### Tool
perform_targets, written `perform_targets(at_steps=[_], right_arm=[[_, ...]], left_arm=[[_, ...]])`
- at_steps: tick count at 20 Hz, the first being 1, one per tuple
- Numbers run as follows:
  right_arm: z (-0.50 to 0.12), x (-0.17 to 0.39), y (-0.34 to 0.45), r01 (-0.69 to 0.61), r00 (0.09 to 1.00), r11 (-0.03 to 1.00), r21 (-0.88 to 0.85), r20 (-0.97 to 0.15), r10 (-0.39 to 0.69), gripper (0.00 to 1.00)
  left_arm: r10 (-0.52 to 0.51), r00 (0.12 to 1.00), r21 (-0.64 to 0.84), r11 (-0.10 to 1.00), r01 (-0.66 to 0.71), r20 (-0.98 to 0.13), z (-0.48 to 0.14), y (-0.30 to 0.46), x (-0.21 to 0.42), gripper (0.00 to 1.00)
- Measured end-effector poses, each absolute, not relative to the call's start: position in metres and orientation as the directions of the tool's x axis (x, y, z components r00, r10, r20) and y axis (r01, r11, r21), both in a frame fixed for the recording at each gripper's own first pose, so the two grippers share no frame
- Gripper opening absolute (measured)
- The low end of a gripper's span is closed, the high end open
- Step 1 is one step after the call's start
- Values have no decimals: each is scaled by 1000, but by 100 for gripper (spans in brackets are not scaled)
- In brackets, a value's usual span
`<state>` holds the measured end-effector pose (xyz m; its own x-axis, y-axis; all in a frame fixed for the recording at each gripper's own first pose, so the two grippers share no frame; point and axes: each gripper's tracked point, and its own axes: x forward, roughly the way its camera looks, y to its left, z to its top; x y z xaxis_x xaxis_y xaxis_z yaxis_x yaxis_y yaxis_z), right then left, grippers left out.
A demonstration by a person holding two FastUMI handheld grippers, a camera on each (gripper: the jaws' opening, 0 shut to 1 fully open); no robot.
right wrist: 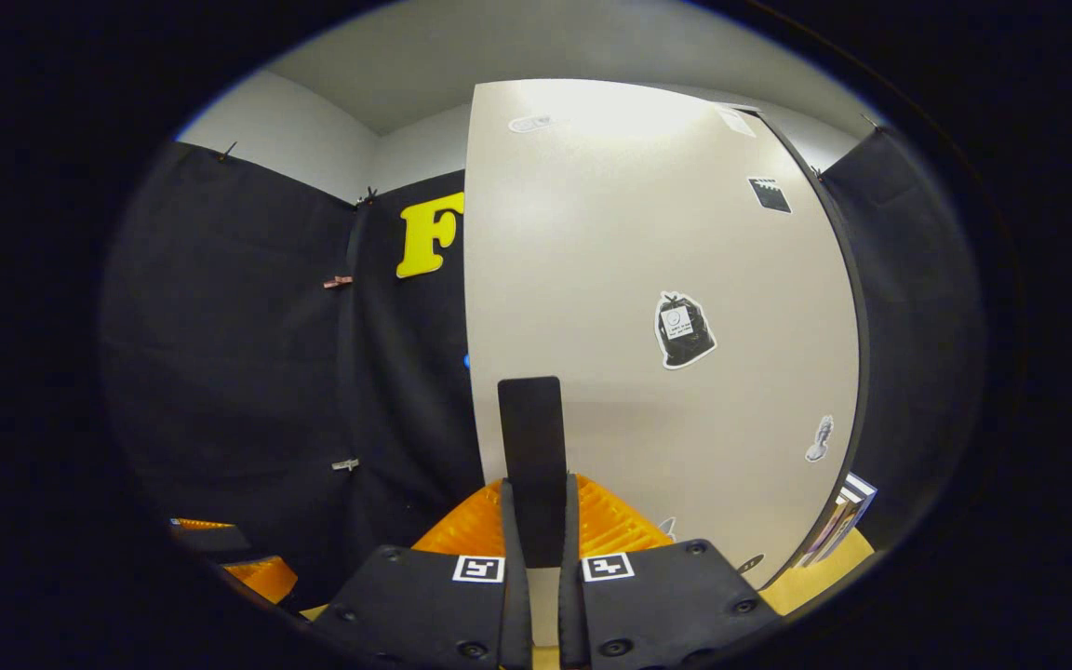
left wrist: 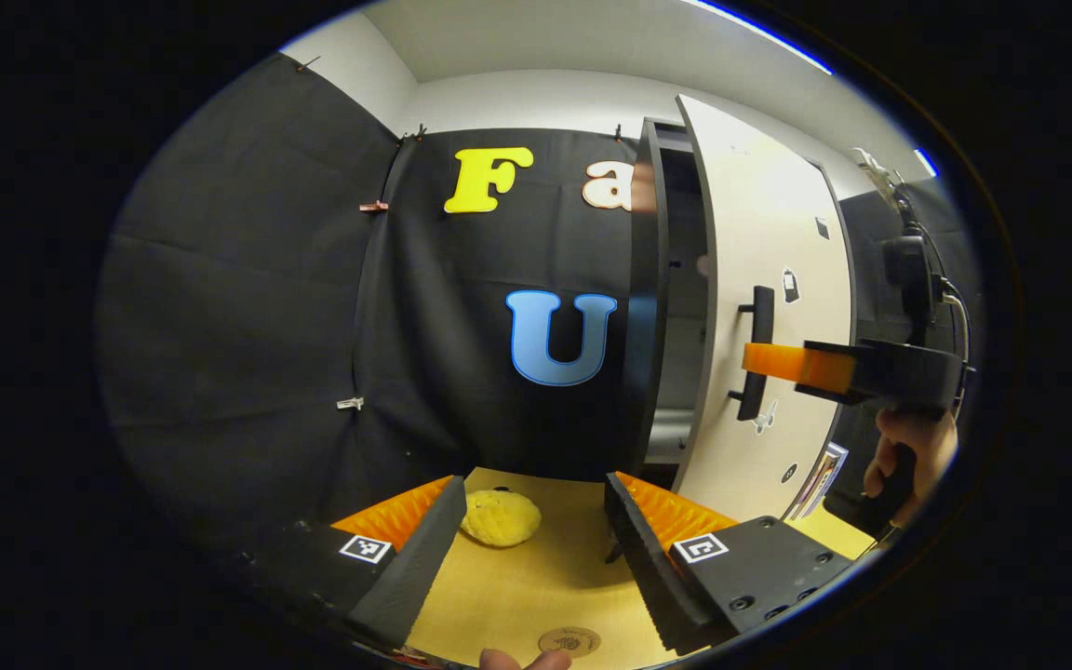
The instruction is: Open the cabinet door with the right hand, grasp the bottle in the cabinet with the left hand and place it on the coaster, then close the cabinet door with the right hand.
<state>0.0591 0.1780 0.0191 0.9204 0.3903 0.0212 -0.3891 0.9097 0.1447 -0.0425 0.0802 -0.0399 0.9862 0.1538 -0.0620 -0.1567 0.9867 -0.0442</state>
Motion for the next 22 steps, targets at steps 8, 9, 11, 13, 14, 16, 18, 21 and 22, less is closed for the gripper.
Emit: perform_targets(at_steps=[8, 9, 11, 13, 14, 16, 18, 21, 22], right_arm=[[25, -2, 133, -431, 900, 885, 177, 15, 436, 15], [30, -17, 116, -394, 918, 902, 176, 34, 394, 15], [78, 2, 38, -242, 960, 962, 127, 178, 218, 5], [74, 4, -4, -199, 976, 964, 179, 125, 179, 5], [57, 1, -18, -185, 982, 969, 161, 76, 175, 5], [38, 2, -24, -192, 981, 976, 102, 35, 190, 5], [23, 4, 7, -231, 973, 968, 103, 10, 231, 10], [19, 27, 65, -317, 948, 944, 88, 7, 318, 40], [15, 32, 86, -346, 938, 935, 71, -2, 347, 67]], left_arm=[[122, 991, -14, 992, -123, -47, -30, 51, -42, 94], [117, 992, -13, 993, -118, -46, -29, 46, -43, 94], [104, 994, -15, 994, -105, -39, -26, 36, -44, 94], [93, 995, -31, 995, -95, -41, -27, 29, -43, 94], [87, 995, -42, 995, -90, -48, -28, 26, -42, 95], [91, 995, -42, 995, -93, -41, -26, 23, -42, 94], [113, 993, -9, 994, -113, -31, -27, 26, -48, 95], [113, 993, 9, 994, -113, -26, -34, 26, -46, 94], [109, 993, 4, 994, -109, -36, -38, 27, -46, 94]])
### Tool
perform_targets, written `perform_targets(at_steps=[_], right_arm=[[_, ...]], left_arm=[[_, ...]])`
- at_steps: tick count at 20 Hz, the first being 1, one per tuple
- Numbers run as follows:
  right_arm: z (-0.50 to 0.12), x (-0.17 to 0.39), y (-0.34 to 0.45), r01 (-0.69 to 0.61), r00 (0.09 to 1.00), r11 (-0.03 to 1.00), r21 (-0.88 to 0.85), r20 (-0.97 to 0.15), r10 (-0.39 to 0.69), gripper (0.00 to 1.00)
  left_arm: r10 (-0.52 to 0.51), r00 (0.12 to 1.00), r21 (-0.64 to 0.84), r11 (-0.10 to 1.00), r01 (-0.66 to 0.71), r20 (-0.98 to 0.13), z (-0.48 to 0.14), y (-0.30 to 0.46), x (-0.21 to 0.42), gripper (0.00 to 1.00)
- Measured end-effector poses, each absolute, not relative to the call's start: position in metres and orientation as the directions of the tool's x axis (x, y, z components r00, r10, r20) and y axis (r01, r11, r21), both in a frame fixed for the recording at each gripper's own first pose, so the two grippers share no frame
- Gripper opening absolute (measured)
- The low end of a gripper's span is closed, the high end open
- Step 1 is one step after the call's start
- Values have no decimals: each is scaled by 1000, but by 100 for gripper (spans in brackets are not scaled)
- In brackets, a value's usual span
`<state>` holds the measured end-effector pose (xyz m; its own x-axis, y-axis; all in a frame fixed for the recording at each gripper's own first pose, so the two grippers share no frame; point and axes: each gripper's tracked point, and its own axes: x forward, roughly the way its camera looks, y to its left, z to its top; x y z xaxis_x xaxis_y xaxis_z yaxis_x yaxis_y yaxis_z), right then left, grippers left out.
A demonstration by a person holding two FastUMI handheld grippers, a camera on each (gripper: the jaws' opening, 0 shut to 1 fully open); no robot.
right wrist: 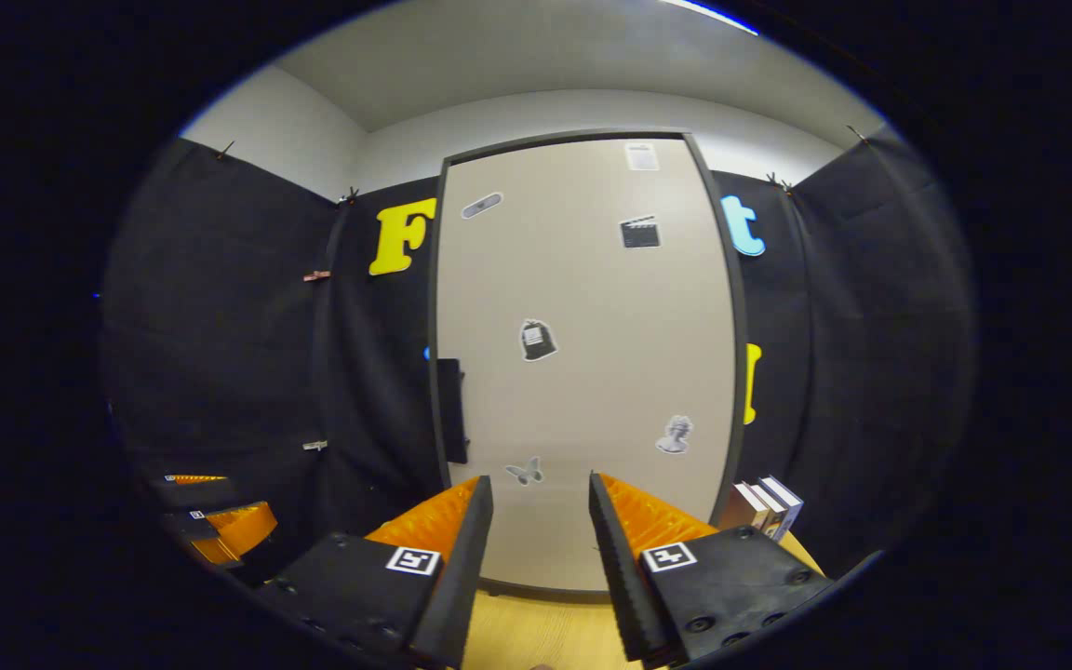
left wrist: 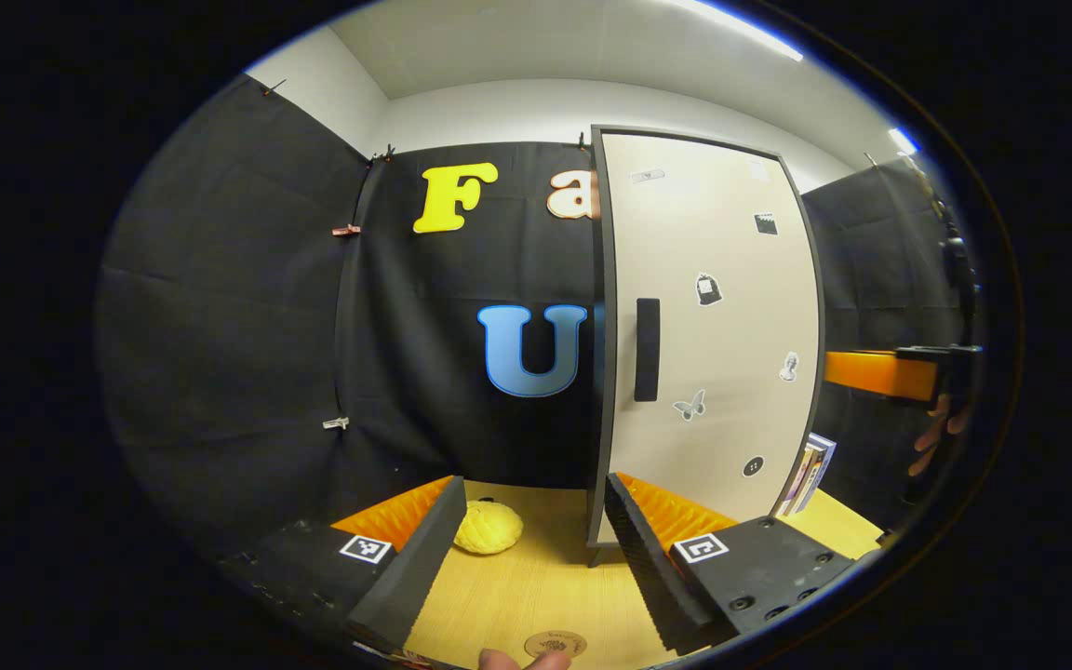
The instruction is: Open the cabinet door with the right hand, grasp the bottle in the cabinet with the left hand and place it on the coaster, then close the cabinet door with the right hand.
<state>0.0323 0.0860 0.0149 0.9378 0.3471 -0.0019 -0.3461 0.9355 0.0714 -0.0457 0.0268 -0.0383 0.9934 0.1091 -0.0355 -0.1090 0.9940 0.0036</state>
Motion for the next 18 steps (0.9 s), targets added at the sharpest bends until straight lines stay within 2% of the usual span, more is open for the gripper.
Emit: perform_targets(at_steps=[1, 2, 3, 13, 15, 16, 17, 18], right_arm=[[14, 39, 105, -372, 928, 926, 63, -3, 373, 74], [14, 46, 125, -389, 921, 919, 62, -1, 390, 90], [11, 58, 142, -391, 920, 918, 65, -4, 392, 97], [-3, 172, 212, -249, 967, 963, 105, -31, 254, 97], [-6, 185, 221, -232, 970, 966, 113, -41, 238, 88], [-6, 187, 224, -220, 973, 969, 115, -49, 227, 76], [-7, 193, 225, -201, 977, 974, 107, -55, 207, 71], [-9, 198, 227, -186, 979, 977, 100, -59, 193, 58]], left_arm=[[109, 993, -1, 994, -109, -46, -44, 28, -48, 95], [113, 992, -5, 994, -113, -51, -47, 31, -49, 95], [114, 992, -11, 993, -115, -51, -48, 34, -49, 95], [139, 989, -46, 989, -141, -49, -57, 88, -26, 94], [139, 989, -51, 989, -142, -52, -57, 96, -20, 94], [142, 989, -53, 988, -144, -52, -57, 99, -19, 94], [143, 988, -56, 988, -146, -52, -58, 102, -19, 94], [146, 988, -58, 987, -149, -54, -58, 104, -18, 94]])
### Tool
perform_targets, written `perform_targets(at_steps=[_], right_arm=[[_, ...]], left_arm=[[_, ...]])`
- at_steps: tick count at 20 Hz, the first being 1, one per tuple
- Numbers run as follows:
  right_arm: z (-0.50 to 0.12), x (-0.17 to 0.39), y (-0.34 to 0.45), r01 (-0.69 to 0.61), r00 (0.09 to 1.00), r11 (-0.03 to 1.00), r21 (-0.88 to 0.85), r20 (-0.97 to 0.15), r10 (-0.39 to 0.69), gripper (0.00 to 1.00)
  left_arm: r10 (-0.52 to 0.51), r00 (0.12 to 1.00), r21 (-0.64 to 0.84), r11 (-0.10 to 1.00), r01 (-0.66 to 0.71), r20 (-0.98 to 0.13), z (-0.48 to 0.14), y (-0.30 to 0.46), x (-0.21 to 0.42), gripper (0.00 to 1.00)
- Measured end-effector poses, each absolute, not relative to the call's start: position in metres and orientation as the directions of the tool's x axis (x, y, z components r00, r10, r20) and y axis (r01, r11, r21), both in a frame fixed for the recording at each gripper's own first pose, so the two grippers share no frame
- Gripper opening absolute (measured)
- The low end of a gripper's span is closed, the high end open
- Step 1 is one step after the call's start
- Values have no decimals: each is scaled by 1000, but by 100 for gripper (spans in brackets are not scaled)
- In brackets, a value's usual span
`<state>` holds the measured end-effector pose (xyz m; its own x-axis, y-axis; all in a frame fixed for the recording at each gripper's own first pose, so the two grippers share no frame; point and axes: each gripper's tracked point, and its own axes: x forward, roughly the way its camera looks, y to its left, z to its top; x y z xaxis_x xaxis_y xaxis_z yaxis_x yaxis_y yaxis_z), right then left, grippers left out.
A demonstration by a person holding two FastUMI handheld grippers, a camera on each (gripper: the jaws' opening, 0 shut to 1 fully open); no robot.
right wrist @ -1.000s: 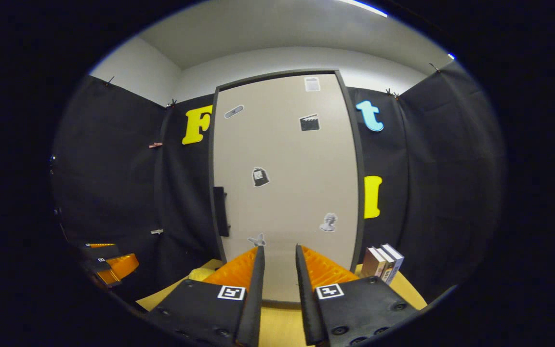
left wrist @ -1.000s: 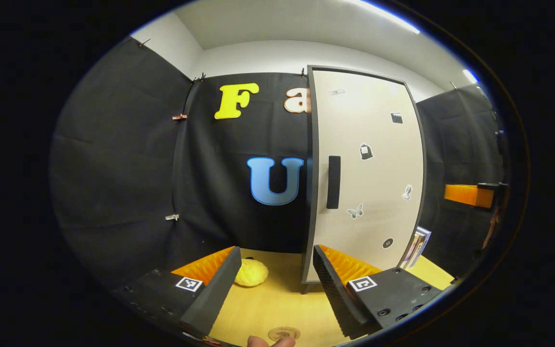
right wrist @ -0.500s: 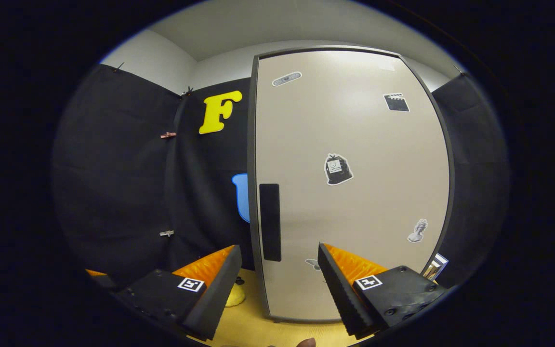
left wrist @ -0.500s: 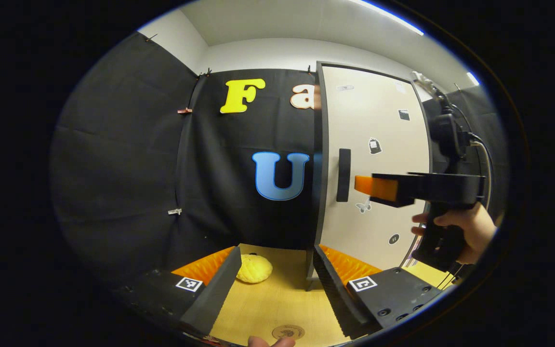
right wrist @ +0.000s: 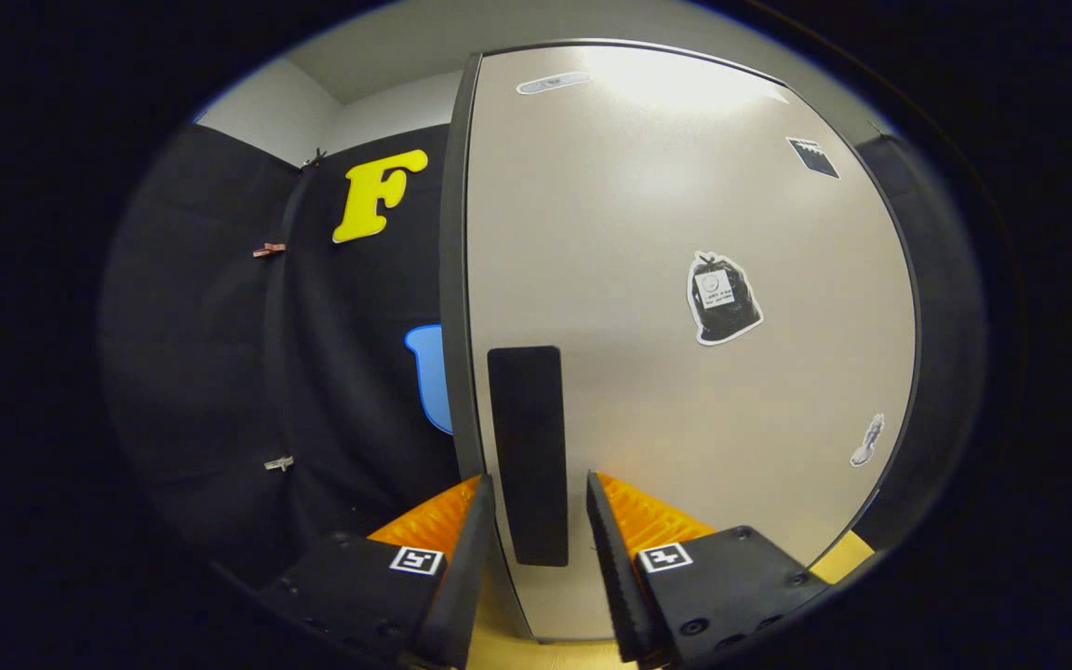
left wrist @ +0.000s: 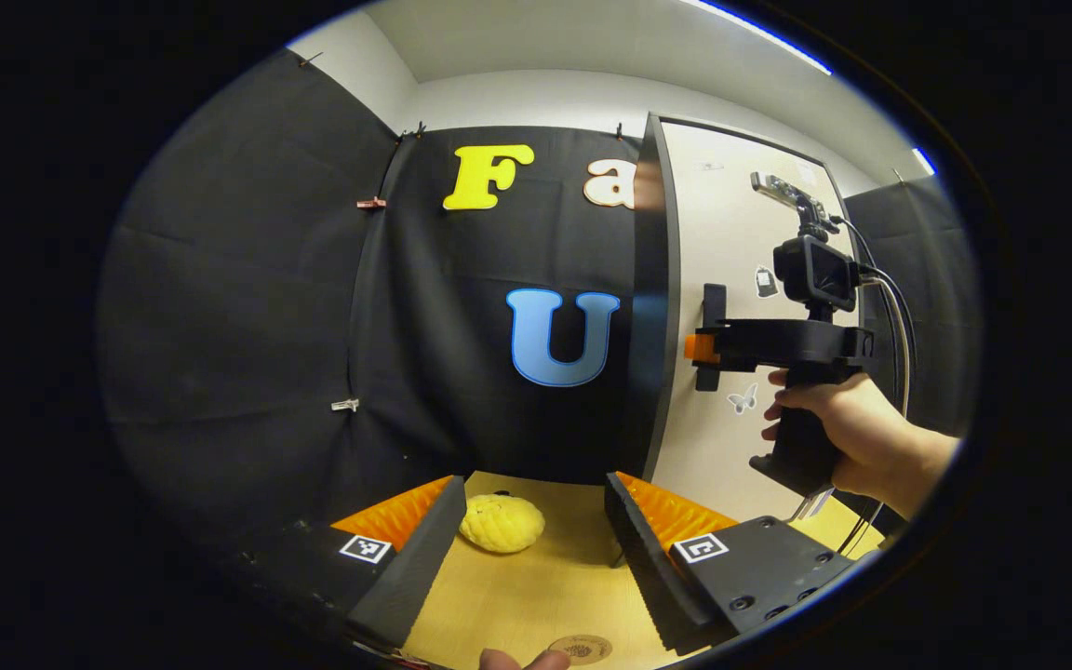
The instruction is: Open the cabinet door with the right hand, grasp the bottle in the cabinet with the left hand and place it on the coaster, then close the cabinet door with the right hand.
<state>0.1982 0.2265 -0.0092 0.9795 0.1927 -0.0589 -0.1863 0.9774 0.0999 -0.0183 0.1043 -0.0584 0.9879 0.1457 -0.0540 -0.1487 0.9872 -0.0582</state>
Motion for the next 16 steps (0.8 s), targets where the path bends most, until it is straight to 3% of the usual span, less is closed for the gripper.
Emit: perform_targets(at_steps=[1, 2, 5, 11, 16], right_arm=[[-12, 201, 229, -189, 979, 977, 97, -62, 195, 55], [-9, 199, 231, -206, 977, 974, 93, -45, 210, 41], [-8, 183, 231, -272, 960, 957, 97, -42, 277, 17], [1, 77, 191, -412, 909, 906, 100, -24, 416, 16], [5, -1, 123, -423, 902, 899, 114, -39, 429, 16]], left_arm=[[147, 988, -61, 987, -150, -57, -60, 105, -18, 94], [148, 987, -61, 987, -151, -58, -60, 105, -20, 94], [149, 987, -55, 987, -152, -60, -60, 103, -27, 94], [133, 990, -49, 990, -135, -49, -52, 78, -41, 94], [101, 995, -14, 995, -101, -14, -33, 36, -51, 94]])
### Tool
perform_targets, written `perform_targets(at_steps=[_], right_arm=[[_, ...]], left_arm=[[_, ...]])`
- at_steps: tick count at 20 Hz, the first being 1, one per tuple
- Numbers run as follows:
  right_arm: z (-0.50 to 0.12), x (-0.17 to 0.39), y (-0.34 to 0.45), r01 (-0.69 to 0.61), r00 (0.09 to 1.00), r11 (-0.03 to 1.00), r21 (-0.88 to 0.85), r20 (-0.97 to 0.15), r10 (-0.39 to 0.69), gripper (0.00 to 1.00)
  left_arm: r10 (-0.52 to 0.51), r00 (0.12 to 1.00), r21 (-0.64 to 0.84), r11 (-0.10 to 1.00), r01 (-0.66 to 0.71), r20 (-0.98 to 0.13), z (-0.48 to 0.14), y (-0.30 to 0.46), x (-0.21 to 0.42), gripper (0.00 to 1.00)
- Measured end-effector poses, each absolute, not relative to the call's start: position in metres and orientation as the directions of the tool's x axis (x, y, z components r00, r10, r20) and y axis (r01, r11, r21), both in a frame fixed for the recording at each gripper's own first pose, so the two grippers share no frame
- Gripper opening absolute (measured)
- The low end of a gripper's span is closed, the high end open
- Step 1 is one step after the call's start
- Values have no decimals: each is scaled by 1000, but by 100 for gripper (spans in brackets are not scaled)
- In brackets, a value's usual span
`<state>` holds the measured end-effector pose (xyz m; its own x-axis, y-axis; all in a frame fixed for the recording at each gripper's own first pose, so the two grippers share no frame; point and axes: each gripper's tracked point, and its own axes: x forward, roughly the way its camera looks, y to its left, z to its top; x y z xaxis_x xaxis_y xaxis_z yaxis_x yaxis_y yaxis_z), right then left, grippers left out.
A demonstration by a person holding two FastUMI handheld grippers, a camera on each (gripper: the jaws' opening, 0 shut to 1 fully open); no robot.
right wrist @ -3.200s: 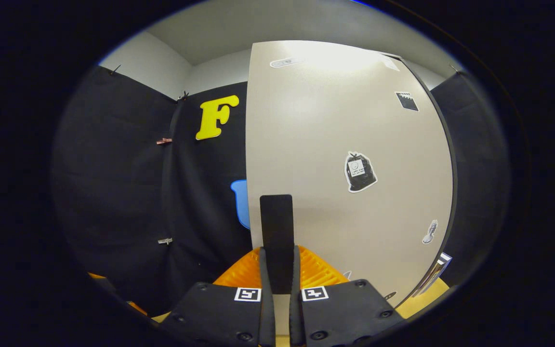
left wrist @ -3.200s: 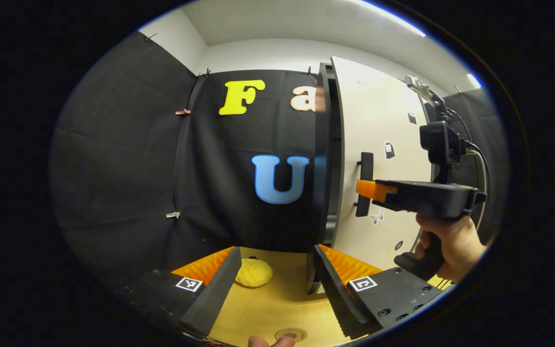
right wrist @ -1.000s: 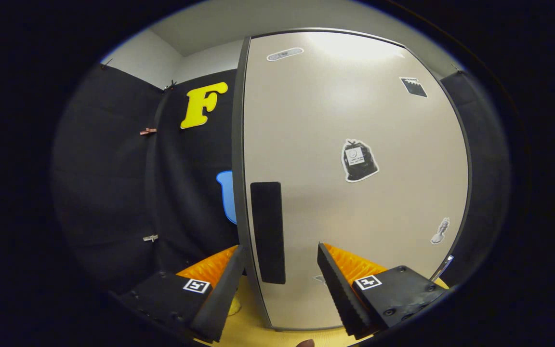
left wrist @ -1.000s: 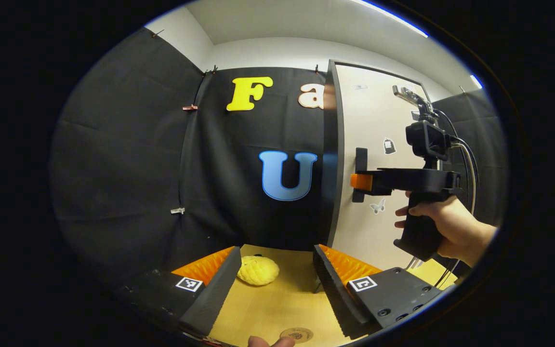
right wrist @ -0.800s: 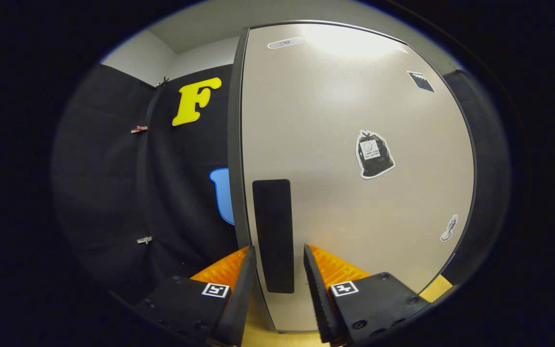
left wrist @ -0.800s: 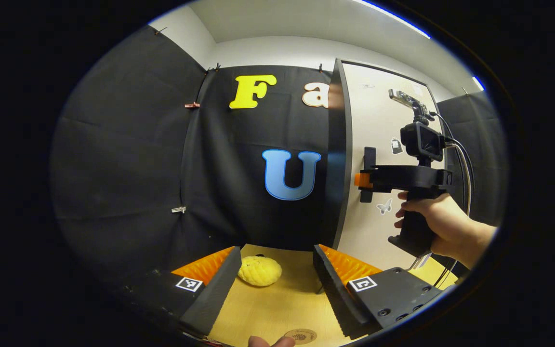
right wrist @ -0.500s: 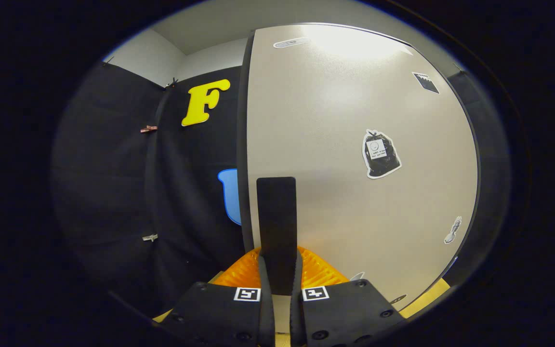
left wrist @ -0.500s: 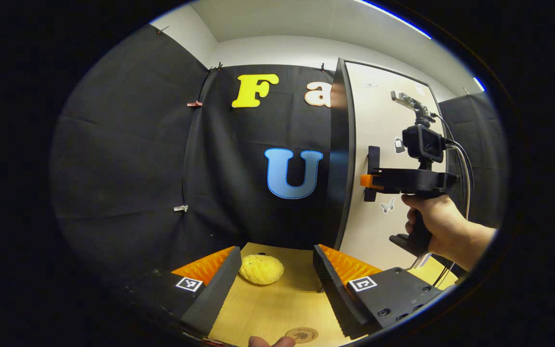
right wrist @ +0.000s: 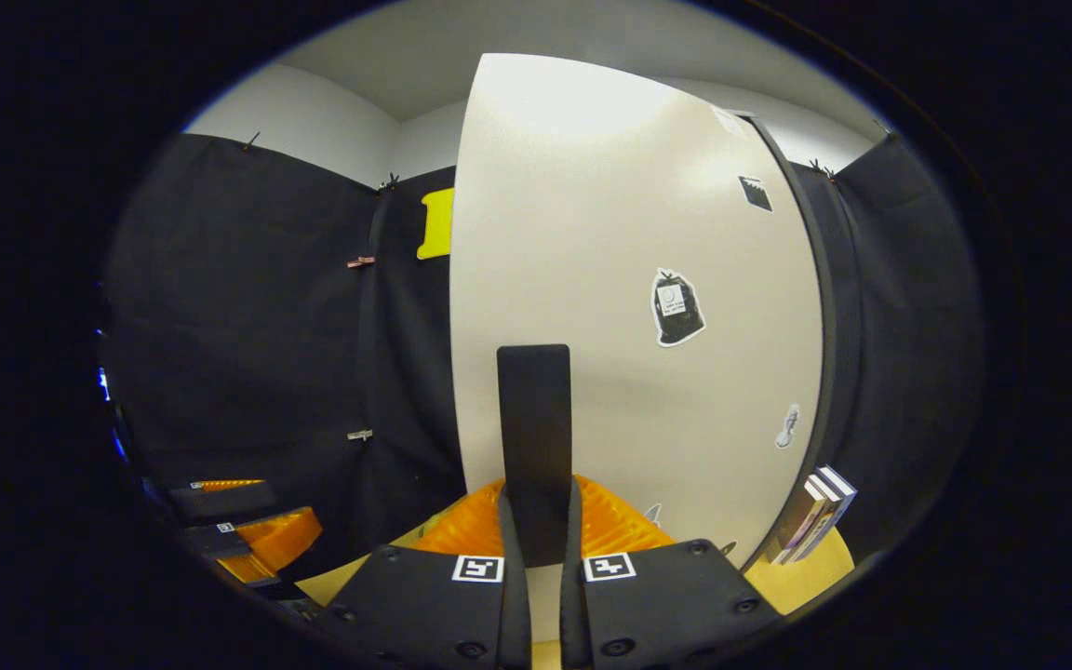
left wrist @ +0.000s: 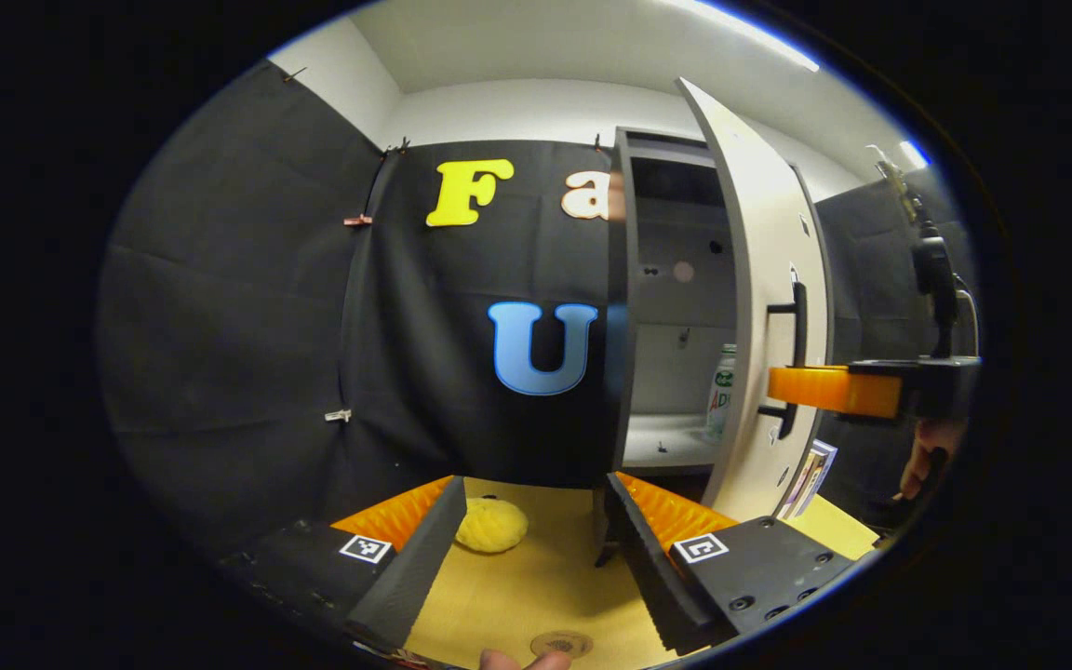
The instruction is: Open the cabinet door with the right hand, grasp the bottle in the cabinet with the left hand and place it on the coaster, then close the cabinet door with the right hand.
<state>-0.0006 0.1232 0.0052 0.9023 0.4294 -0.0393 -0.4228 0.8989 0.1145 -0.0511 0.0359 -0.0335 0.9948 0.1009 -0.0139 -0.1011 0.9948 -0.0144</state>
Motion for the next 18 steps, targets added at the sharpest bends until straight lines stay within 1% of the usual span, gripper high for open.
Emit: perform_targets(at_steps=[1, 2, 3, 8, 11, 14, 18], right_arm=[[6, -12, 109, -419, 903, 900, 120, -46, 427, 16], [8, -21, 97, -416, 904, 902, 118, -50, 424, 16], [8, -29, 85, -412, 906, 904, 113, -58, 420, 16], [9, -57, 34, -367, 925, 924, 111, -61, 375, 16], [11, -69, -2, -321, 943, 942, 98, -57, 327, 16], [11, -78, -39, -263, 961, 959, 102, -60, 270, 15], [16, -81, -87, -184, 982, 981, 62, -39, 186, 14]], left_arm=[[87, 996, -11, 996, -87, -15, -34, 25, -51, 94], [71, 997, -10, 997, -71, -16, -33, 13, -49, 97], [59, 998, -11, 998, -59, -17, -32, 3, -48, 95], [-1, 1000, -15, 1000, 0, -23, -26, -49, -29, 95], [-47, 999, -27, 999, 47, -20, -23, -82, -8, 94], [-119, 993, -20, 993, 119, -7, -14, -126, 33, 94], [-196, 980, -17, 980, 197, 12, -5, -184, 101, 94]])
